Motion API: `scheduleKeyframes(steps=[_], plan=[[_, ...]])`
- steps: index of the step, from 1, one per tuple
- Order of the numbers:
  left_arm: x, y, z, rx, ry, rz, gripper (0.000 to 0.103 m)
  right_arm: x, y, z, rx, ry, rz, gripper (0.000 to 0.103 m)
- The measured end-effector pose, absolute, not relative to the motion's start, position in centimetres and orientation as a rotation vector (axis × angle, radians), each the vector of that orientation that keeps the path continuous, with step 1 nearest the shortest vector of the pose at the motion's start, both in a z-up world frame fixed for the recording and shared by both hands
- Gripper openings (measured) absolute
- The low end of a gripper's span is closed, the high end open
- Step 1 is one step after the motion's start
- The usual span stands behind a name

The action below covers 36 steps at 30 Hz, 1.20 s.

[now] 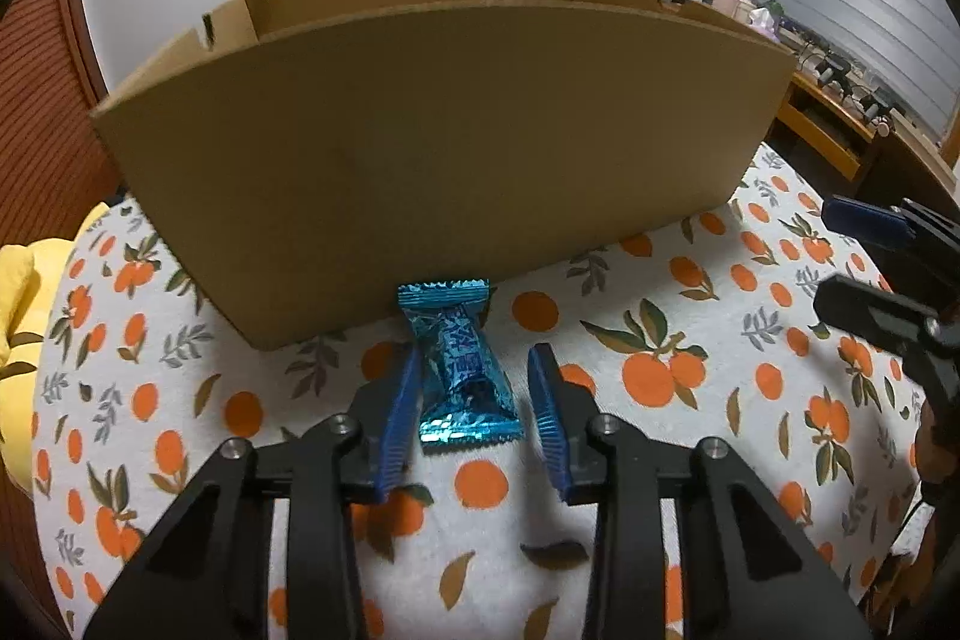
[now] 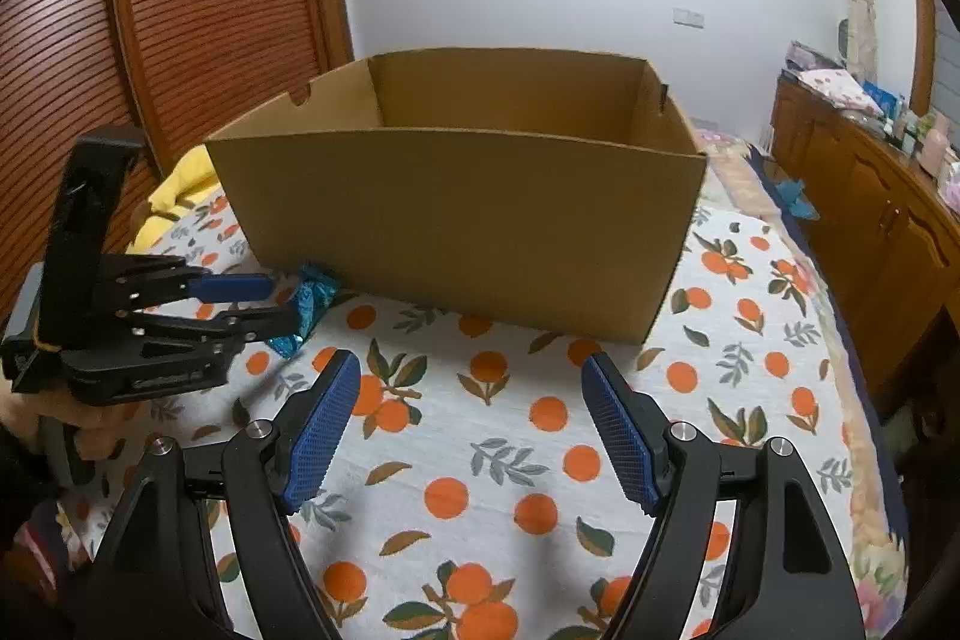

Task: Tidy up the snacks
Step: 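Grasp the blue candy with the left tool and lift it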

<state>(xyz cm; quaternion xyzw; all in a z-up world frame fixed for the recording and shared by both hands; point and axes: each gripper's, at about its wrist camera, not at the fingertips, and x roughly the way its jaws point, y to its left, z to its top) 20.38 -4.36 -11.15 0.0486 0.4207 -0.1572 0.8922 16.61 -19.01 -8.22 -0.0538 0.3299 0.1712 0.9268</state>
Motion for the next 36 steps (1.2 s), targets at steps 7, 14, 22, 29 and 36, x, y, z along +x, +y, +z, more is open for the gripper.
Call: scheduleKeyframes(steps=[7,14,22,29,36], plan=[[21.4,-4.2,-12.3,0.093,0.909,-0.314,0.029,17.2,-17.9,-9.0,-0.132,0.685,0.384,0.078],[21.2,-4.2,-12.2,0.107,0.891,-0.318,0.02,17.8,-16.8,-9.7,-0.159,0.701,0.414,0.078],[20.3,-4.1,-11.9,0.105,0.886,-0.338,0.02,18.3,-16.6,-10.3,-0.158,0.715,0.416,0.078],[18.4,-3.7,-9.9,0.1,0.845,-0.374,0.02,18.2,-16.7,-10.2,-0.15,0.714,0.411,0.078],[16.4,-3.1,-6.2,0.089,0.765,-0.407,0.02,17.4,-16.4,-7.8,-0.152,0.664,0.426,0.078]])
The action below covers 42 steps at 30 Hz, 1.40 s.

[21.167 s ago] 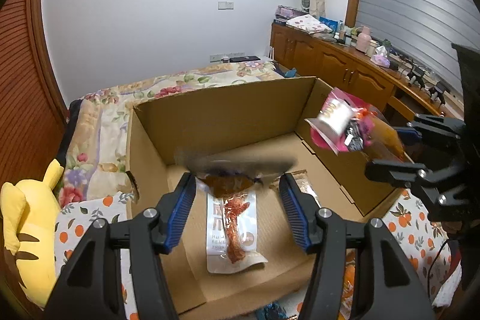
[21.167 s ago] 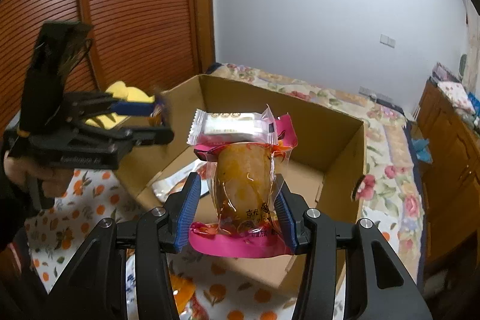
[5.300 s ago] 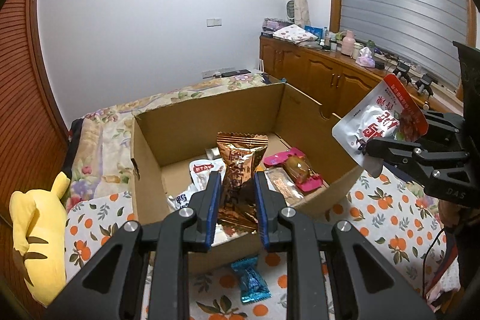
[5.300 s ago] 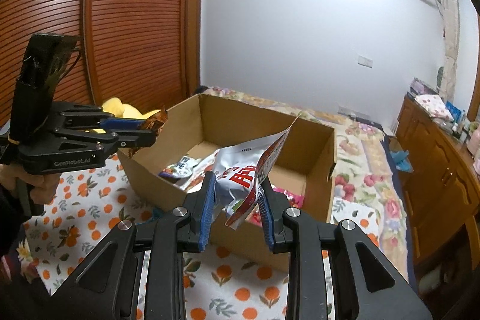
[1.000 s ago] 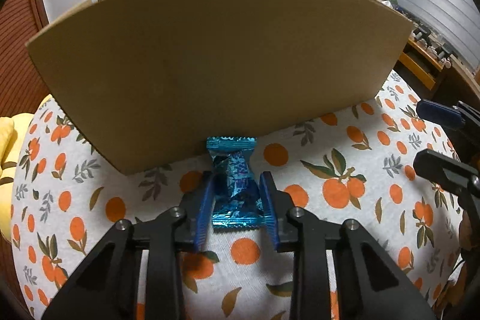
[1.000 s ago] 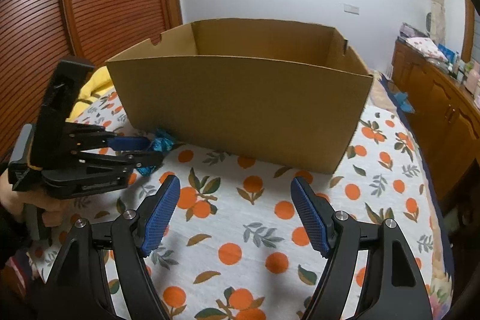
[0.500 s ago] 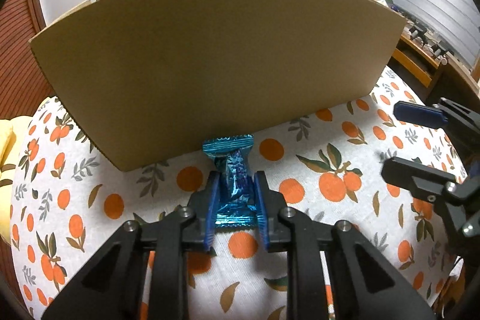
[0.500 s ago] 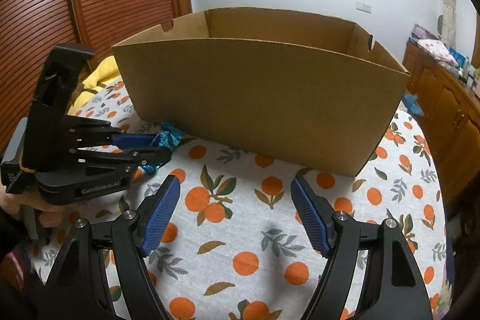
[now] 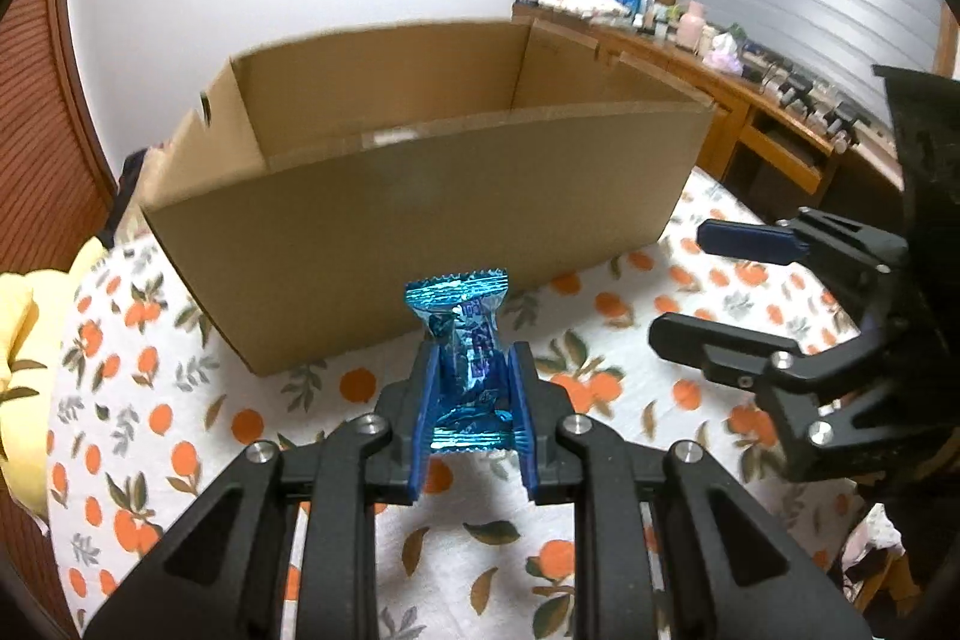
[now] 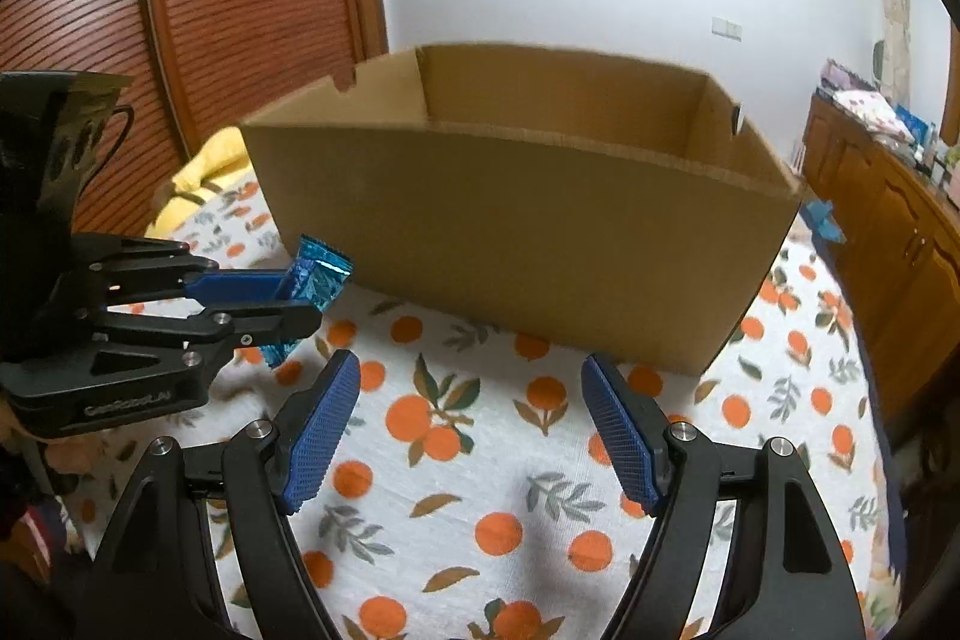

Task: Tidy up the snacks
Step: 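Grasp the blue candy with the left tool and lift it, then carry the blue candy over the box and open the left tool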

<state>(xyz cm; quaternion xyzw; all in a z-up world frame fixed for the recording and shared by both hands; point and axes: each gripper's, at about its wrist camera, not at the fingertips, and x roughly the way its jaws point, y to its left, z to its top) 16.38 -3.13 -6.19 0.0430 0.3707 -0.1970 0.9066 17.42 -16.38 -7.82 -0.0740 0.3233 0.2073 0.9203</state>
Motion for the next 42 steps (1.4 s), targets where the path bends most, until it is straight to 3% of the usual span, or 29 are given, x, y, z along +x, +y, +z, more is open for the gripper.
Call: scheduleKeyframes(steps=[16,42], plan=[[19.5,-1.6,1.8,0.109,0.63,-0.386,0.021,19.2,-16.3,0.2,-0.173,0.519,0.431,0.078],[30.0,-3.4,0.4,0.131,0.706,-0.351,0.021,29.2,-16.3,-0.4,-0.144,0.557,0.427,0.079]])
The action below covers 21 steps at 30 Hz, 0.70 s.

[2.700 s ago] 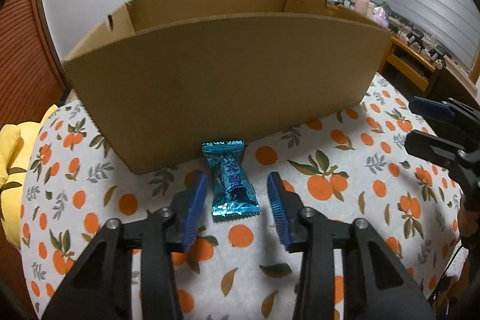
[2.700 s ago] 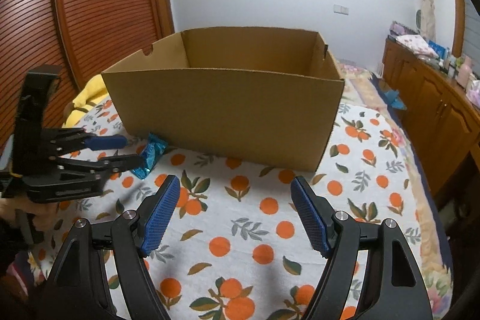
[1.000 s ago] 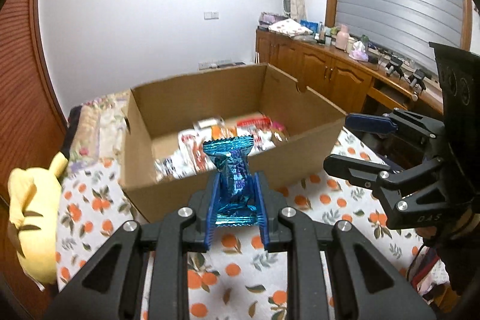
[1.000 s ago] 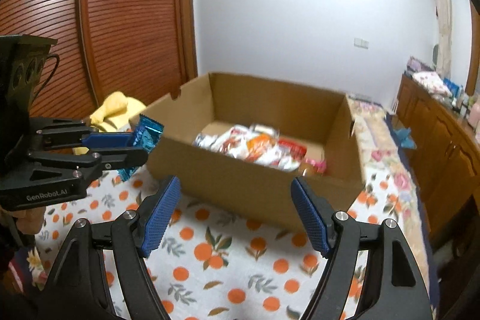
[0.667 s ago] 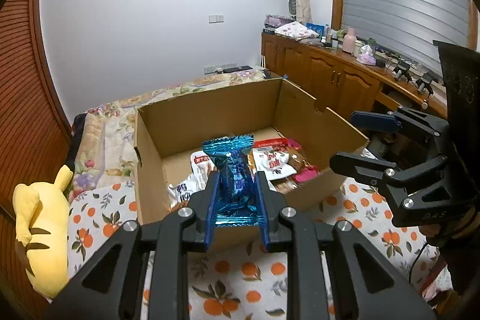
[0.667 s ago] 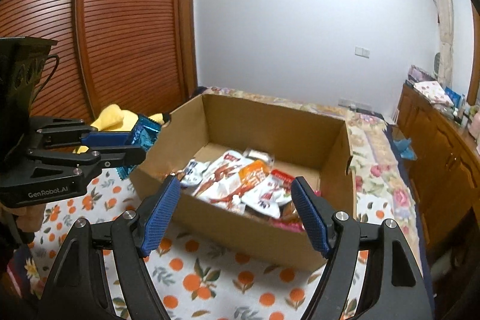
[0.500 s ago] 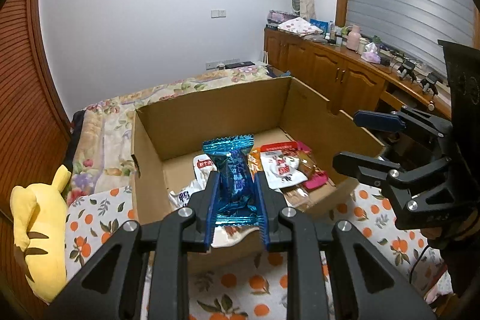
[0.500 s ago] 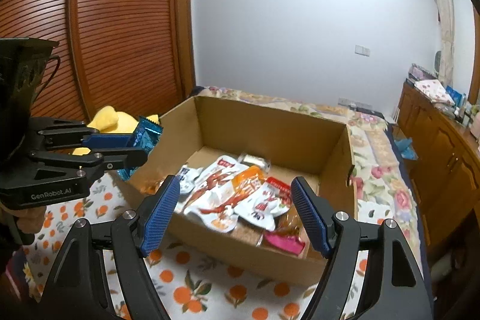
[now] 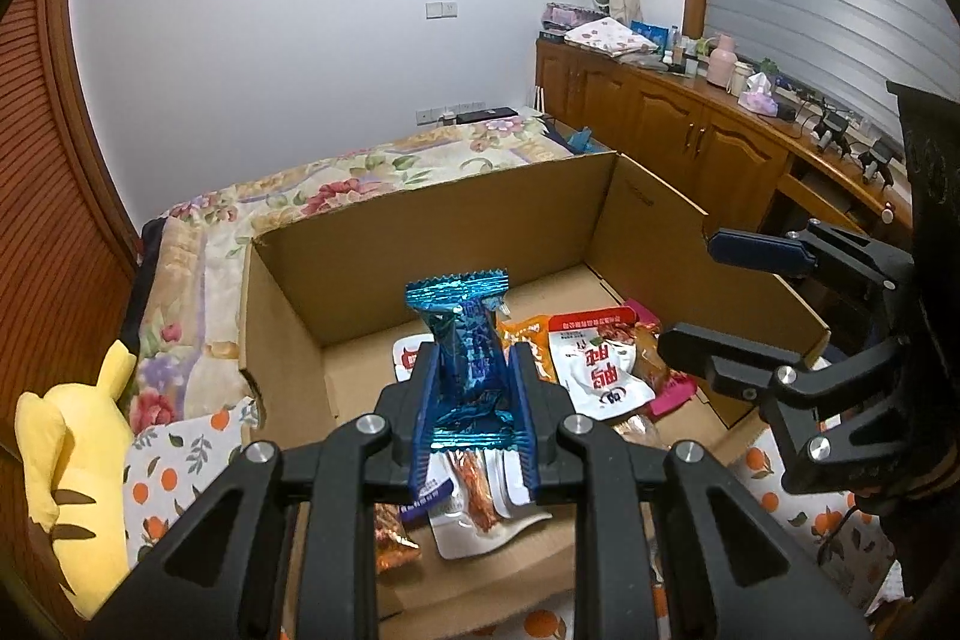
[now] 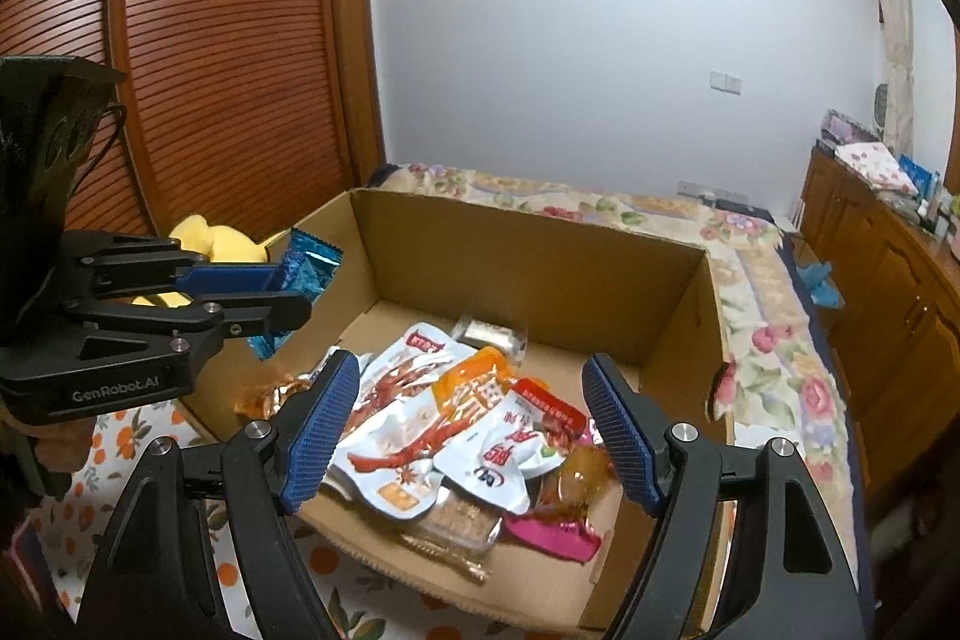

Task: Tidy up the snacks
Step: 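Carry the blue candy over the box and open the left tool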

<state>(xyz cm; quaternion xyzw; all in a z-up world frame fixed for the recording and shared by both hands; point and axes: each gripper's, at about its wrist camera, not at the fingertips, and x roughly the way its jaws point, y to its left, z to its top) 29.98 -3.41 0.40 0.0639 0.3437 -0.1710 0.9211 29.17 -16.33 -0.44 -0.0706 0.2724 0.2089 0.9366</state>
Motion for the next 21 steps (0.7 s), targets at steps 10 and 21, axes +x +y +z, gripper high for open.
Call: scheduleKeyframes(steps=[10,21], plan=[[32.2,-3.8,0.5,0.132,0.715,-0.339,0.022,30.0,-16.5,-0.7,-0.135,0.567,0.425,0.079],[33.4,-2.1,0.2,0.081,0.711,-0.267,0.048,30.5,-16.9,-1.3,-0.119,0.577,0.413,0.08]])
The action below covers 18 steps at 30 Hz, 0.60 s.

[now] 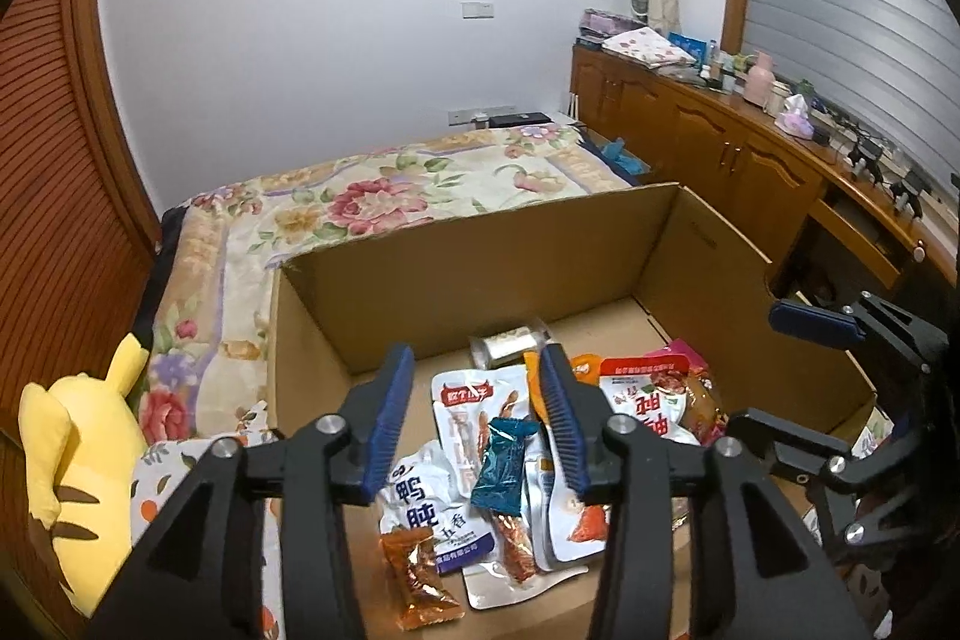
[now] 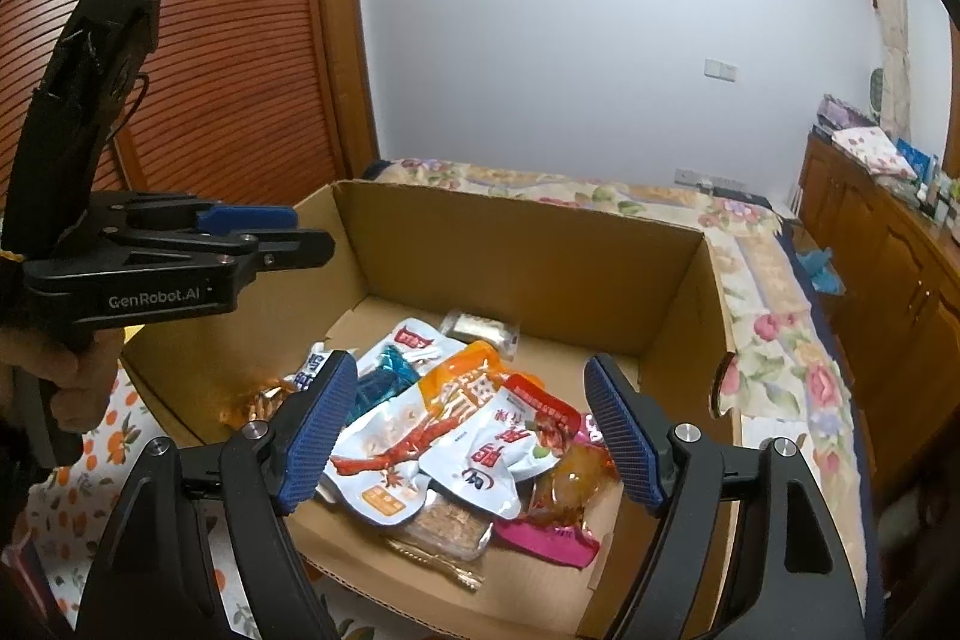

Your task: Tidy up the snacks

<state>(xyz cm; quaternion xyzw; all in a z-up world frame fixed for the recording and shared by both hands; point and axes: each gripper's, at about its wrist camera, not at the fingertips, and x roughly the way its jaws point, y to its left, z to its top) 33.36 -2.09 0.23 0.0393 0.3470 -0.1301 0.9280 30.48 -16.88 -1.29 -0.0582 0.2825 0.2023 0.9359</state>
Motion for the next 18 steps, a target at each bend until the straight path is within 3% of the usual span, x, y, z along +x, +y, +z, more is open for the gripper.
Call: scheduleKeyframes(steps=[7,10,14,18], plan=[[31.7,-2.0,-0.4,0.096,0.706,-0.248,0.055,29.7,-16.8,-1.4,-0.114,0.573,0.395,0.081],[31.0,-2.0,-0.2,0.092,0.688,-0.245,0.069,29.2,-16.8,-1.3,-0.109,0.568,0.39,0.084],[30.5,-1.9,-0.1,0.099,0.681,-0.225,0.075,28.8,-16.9,-1.0,-0.109,0.553,0.358,0.089],[30.2,-1.4,0.1,0.086,0.663,-0.201,0.097,29.1,-17.2,-0.9,-0.085,0.553,0.332,0.093]])
